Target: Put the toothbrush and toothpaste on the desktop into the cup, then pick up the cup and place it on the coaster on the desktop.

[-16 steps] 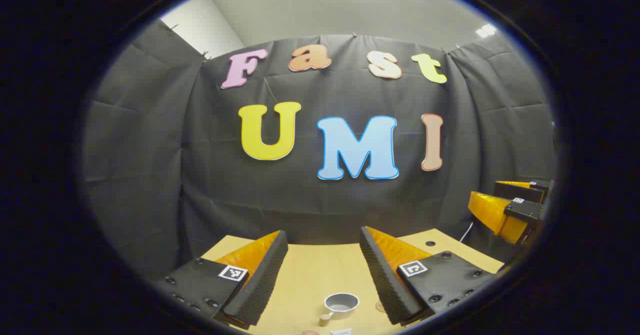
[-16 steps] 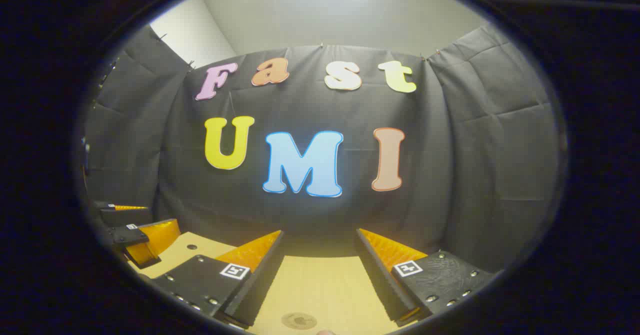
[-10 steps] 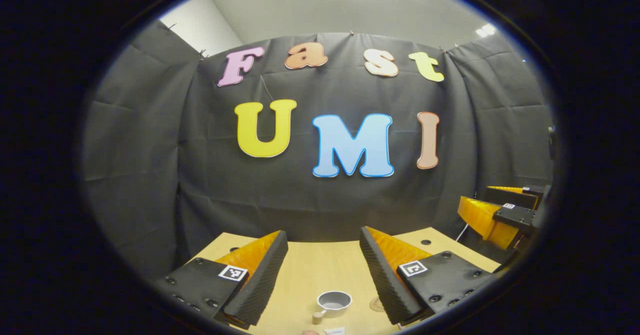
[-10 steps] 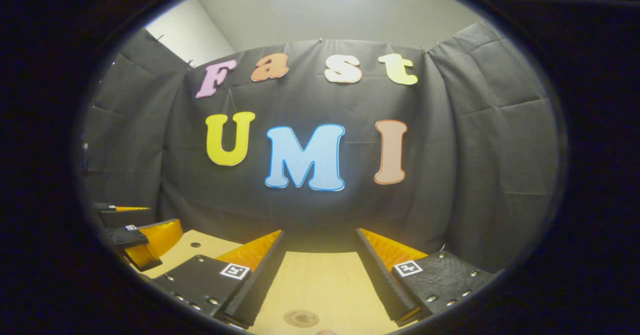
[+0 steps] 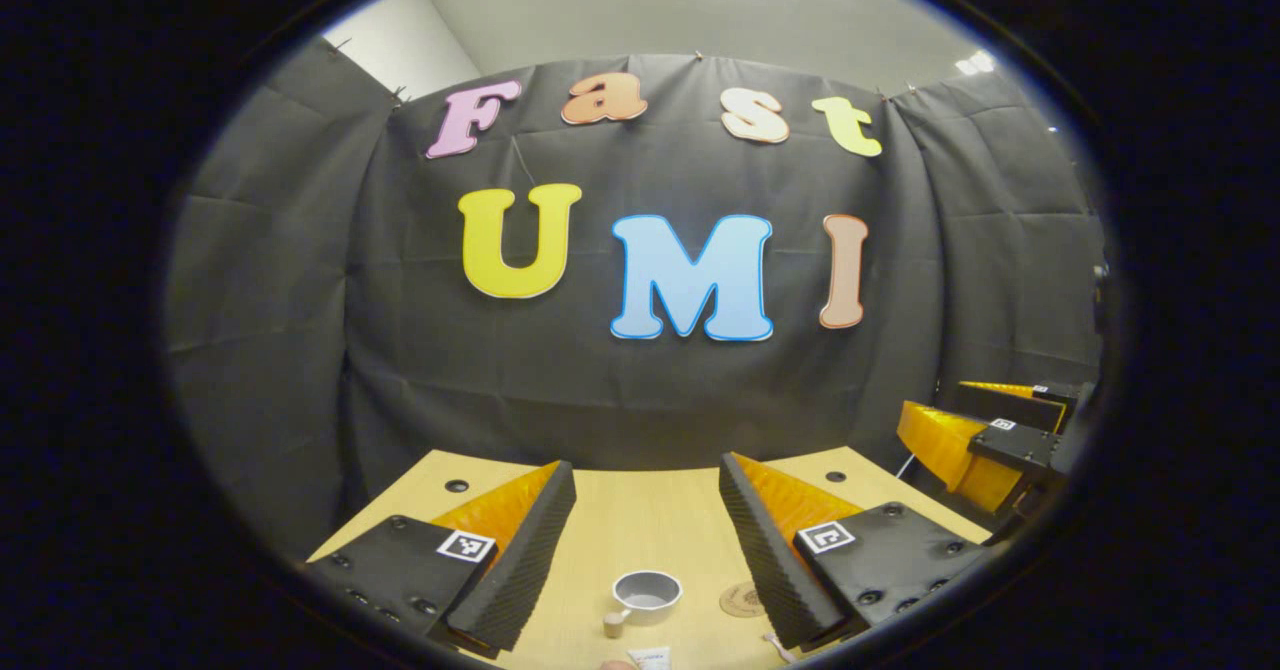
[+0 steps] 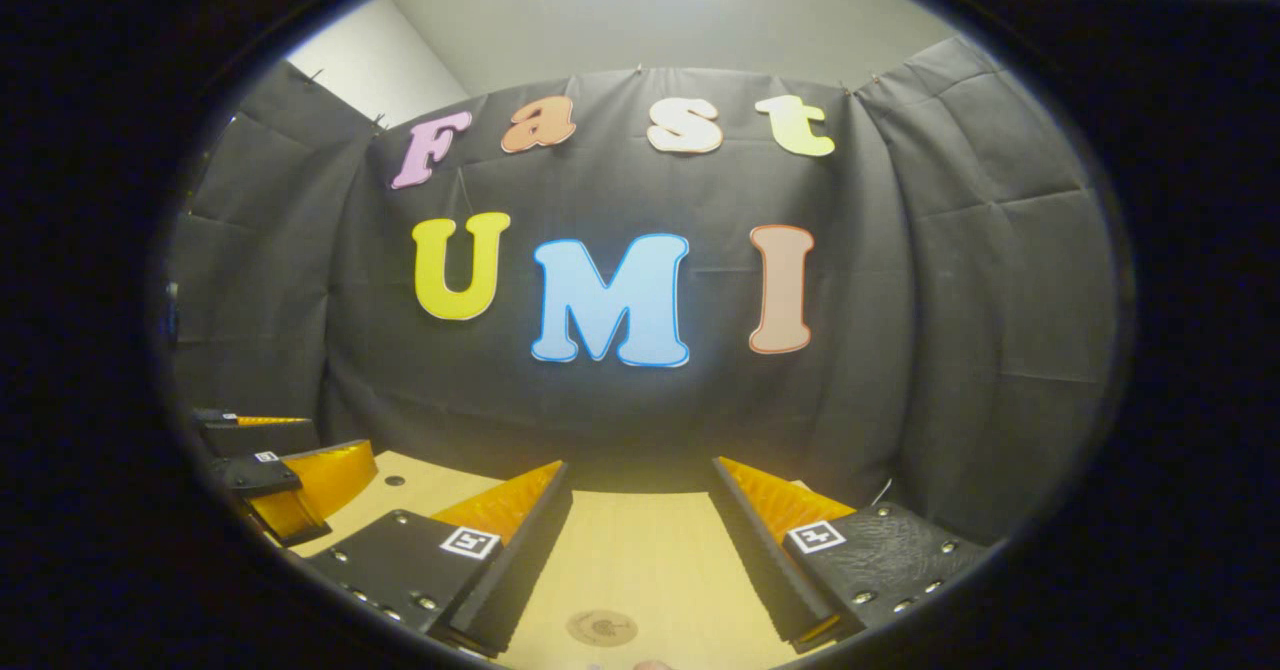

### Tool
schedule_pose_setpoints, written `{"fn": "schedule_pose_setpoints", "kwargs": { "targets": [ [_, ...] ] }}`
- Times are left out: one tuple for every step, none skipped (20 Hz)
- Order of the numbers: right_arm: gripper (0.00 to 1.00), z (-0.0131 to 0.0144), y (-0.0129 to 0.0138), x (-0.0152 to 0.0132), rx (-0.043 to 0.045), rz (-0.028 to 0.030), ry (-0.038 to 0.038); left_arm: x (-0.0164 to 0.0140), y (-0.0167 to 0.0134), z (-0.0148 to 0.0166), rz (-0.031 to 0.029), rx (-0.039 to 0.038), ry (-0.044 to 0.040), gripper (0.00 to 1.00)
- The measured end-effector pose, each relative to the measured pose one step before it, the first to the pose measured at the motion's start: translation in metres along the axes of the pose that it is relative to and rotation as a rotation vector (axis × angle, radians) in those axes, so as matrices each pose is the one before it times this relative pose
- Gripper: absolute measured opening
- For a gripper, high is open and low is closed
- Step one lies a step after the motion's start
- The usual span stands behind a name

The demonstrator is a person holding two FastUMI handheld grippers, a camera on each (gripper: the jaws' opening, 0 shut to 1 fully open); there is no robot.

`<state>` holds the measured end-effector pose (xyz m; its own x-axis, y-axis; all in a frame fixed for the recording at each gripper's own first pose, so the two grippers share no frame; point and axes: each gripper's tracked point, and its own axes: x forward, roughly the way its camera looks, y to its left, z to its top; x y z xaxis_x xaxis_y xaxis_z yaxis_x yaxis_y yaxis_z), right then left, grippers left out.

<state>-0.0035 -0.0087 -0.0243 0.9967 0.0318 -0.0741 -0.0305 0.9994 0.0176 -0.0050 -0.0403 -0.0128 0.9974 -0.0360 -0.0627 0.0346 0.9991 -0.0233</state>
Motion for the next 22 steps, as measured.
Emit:
{"fn": "schedule_pose_setpoints", "kwargs": {
  "targets": [
    [0.89,-0.0027,-0.00021,0.00039,0.00011,0.00315,0.00637,0.00005,-0.00226,-0.00183,-0.00333,0.00033,0.00496,0.99],
    [0.89,-0.00178,-0.00027,-0.00042,0.00019,0.00053,0.00668,-0.00074,-0.00023,-0.00409,-0.00122,0.00062,0.0067,0.99],
    [0.89,-0.00451,0.00061,-0.00041,0.00061,0.00259,0.00969,0.00107,-0.00139,-0.00456,-0.00489,0.00029,0.01163,0.99],
    [0.89,-0.00522,-0.00001,0.00157,0.00074,0.00295,0.01692,0.00159,-0.00257,-0.0042,-0.00569,-0.00237,0.01343,0.99],
    [0.89,-0.00777,0.00092,0.00098,0.00013,0.00479,0.02388,0.00292,-0.00456,-0.00671,-0.01925,-0.00957,0.02184,0.99],
    [0.87,-0.00914,0.00102,0.00278,-0.00041,0.0082,0.03067,0.00303,-0.00531,-0.01103,-0.02036,-0.0102,0.03461,0.99],
    [0.87,-0.0138,0.00369,0.00303,-0.00298,0.01899,0.04643,0.00264,-0.00184,-0.01346,-0.01169,-0.00427,0.03535,0.99],
    [0.91,-0.01485,0.00519,0.00379,-0.00509,0.02212,0.05493,0.00137,-0.00141,-0.01287,-0.01304,-0.00249,0.03805,0.99],
    [0.91,-0.01432,0.00343,0.00383,-0.00513,0.01585,0.04985,0.00231,-0.0017,-0.01101,-0.00836,-0.00211,0.03234,0.99],
    [0.89,-0.01342,0.00168,0.0021,-0.00296,0.01327,0.04515,0.0035,-0.00117,-0.01393,-0.00811,-0.00521,0.03964,0.95],
    [0.9,-0.01458,0.00289,0.00314,-0.00053,0.01579,0.04247,0.00356,0.0002,-0.0143,-0.006,-0.00831,0.03319,0.99],
    [0.9,-0.01423,0.00211,0.00318,0.00059,0.0092,0.04072,0.00195,-0.0002,-0.01593,-0.00596,-0.01375,0.03959,0.99],
    [0.9,-0.01592,0.002,0.00232,-0.00286,0.00755,0.04416,0.00312,0.00211,-0.01703,-0.0011,-0.01356,0.04099,0.99],
    [0.9,-0.01283,0.00125,0.00413,-0.0015,0.00598,0.03773,0.00395,0.00261,-0.01654,0.00217,-0.01187,0.03749,0.99],
    [0.9,-0.01312,0.00086,0.00294,0.00043,0.00569,0.04,0.00454,0.0031,-0.01644,0.00239,-0.01003,0.0372,0.99],
    [0.9,-0.01077,0.00164,0.00415,0.00489,0.00205,0.03751,0.00359,0.00237,-0.01611,0.00152,-0.00996,0.03833,0.95],
    [0.9,-0.01452,-0.00114,0.005,0.00905,0.00169,0.03816,0.00396,0.00423,-0.01586,0.00446,-0.00831,0.03827,0.9],
    [0.9,-0.01389,-0.00053,0.00531,0.00902,0.00377,0.04742,0.00529,0.00313,-0.01625,0.00783,-0.00696,0.04276,0.91],
    [0.9,-0.0169,-0.00047,0.0028,0.00961,0.00348,0.04926,0.0044,0.00414,-0.01543,0.01208,-0.00706,0.04166,0.95],
    [0.9,-0.0124,-0.00006,0.00207,0.00796,0.00227,0.05364,0.00605,0.00445,-0.01829,0.01082,-0.00929,0.04501,0.95],
    [0.88,-0.018,-0.0002,0.00419,0.00696,0.00112,0.05508,0.00526,0.00275,-0.01863,0.00781,-0.01148,0.05755,0.95],
    [0.9,-0.01581,-0.00151,0.00478,0.00871,0.00046,0.04926,0.00488,0.00072,-0.01734,0.00804,-0.01402,0.07393,0.95]
  ]
}}
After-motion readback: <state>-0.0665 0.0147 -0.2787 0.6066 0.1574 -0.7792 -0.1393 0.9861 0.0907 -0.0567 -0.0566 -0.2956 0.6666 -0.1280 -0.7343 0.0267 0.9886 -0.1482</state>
